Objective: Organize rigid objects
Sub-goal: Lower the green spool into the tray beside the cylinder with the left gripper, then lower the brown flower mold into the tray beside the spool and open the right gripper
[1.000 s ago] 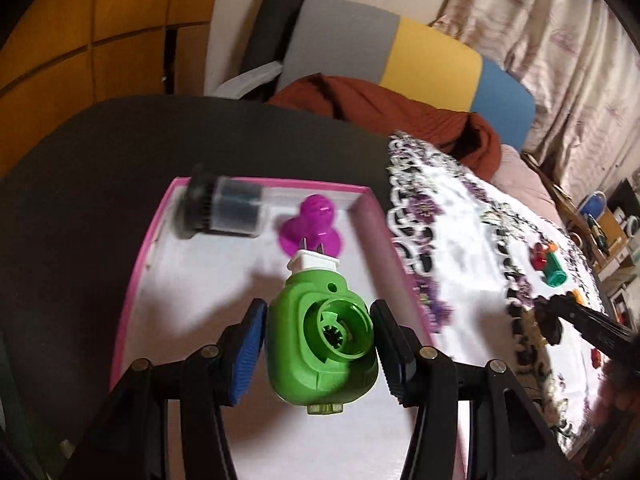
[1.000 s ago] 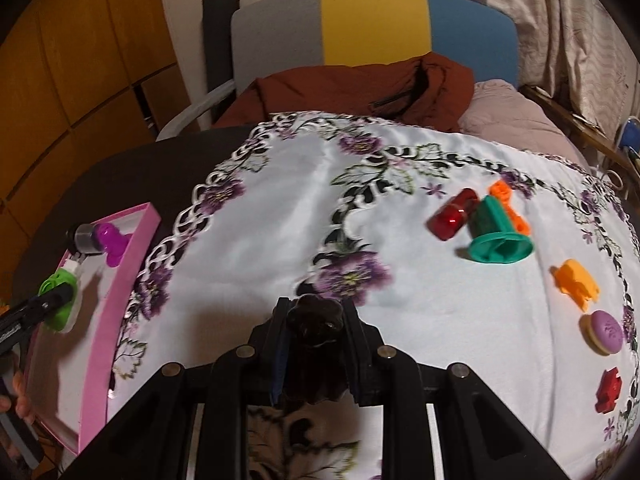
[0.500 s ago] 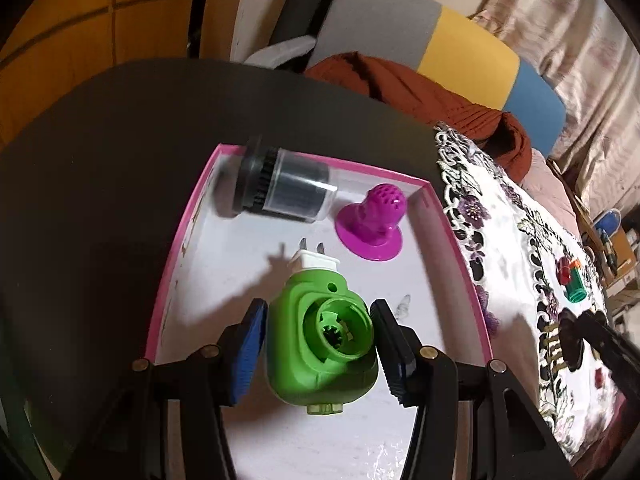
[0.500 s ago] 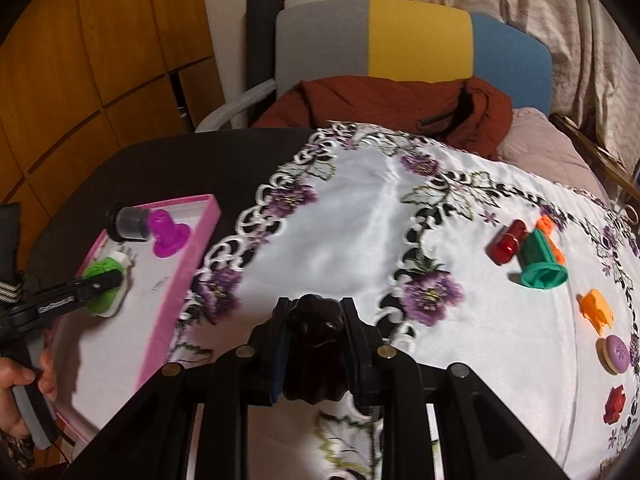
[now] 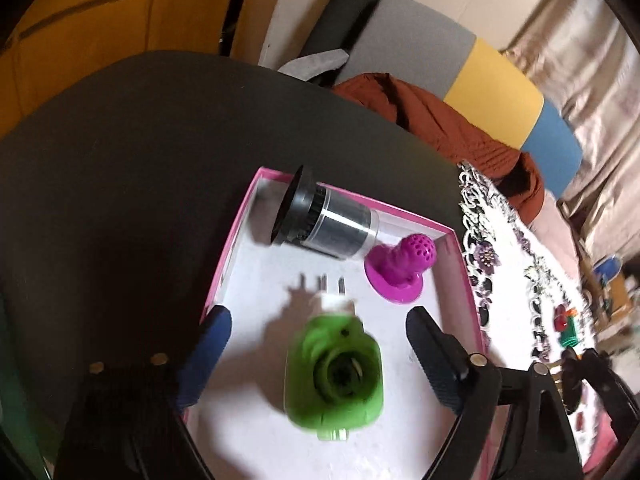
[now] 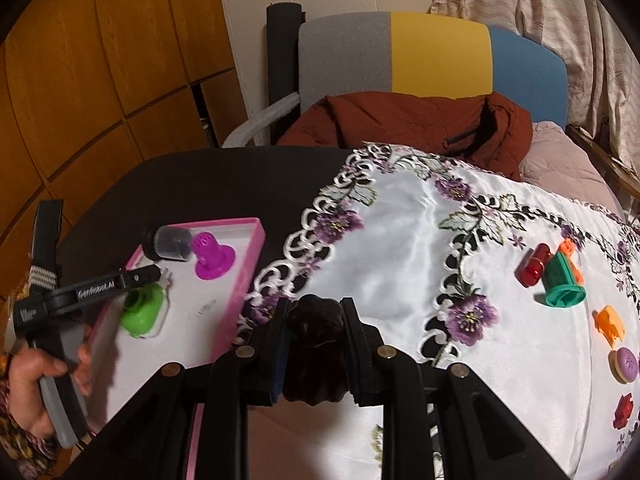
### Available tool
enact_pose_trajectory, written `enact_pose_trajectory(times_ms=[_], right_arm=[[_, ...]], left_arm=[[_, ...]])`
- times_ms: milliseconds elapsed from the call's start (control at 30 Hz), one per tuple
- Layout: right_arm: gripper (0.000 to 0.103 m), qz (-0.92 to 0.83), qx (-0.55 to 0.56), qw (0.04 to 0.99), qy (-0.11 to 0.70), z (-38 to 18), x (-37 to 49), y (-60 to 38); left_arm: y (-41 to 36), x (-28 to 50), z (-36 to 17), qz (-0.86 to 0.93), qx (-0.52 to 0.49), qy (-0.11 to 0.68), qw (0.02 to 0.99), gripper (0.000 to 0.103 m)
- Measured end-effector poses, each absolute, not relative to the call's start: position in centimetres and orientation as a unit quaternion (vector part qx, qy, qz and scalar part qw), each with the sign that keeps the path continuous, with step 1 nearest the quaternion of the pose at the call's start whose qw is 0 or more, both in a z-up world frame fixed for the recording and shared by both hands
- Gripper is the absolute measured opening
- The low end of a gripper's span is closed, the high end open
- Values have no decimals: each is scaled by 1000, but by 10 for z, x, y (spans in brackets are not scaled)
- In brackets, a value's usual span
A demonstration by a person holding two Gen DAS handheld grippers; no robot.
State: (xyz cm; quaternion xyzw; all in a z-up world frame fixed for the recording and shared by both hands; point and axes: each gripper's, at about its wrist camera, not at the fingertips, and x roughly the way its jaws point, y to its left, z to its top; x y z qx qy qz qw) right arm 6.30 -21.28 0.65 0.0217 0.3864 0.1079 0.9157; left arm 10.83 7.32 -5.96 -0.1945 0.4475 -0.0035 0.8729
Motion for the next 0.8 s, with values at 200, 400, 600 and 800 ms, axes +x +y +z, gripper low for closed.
enact_pose_trajectory(times_ms=[200,400,600,800], right_arm=[[23,140,38,908,393,10,71,-190],[23,178,45,900,395,9,76,-158],[23,198,40,889,411,-1,87,-127],[23,203,17,881,427,-16,100,-99]], left_arm=[[54,78,-55,-12,-144,437,888,93],[45,55,-54,-18,-115,427,897,98],[43,41,-56,-6,-100,430,897,98],[41,31,-57,-8,-91,432,897,99]])
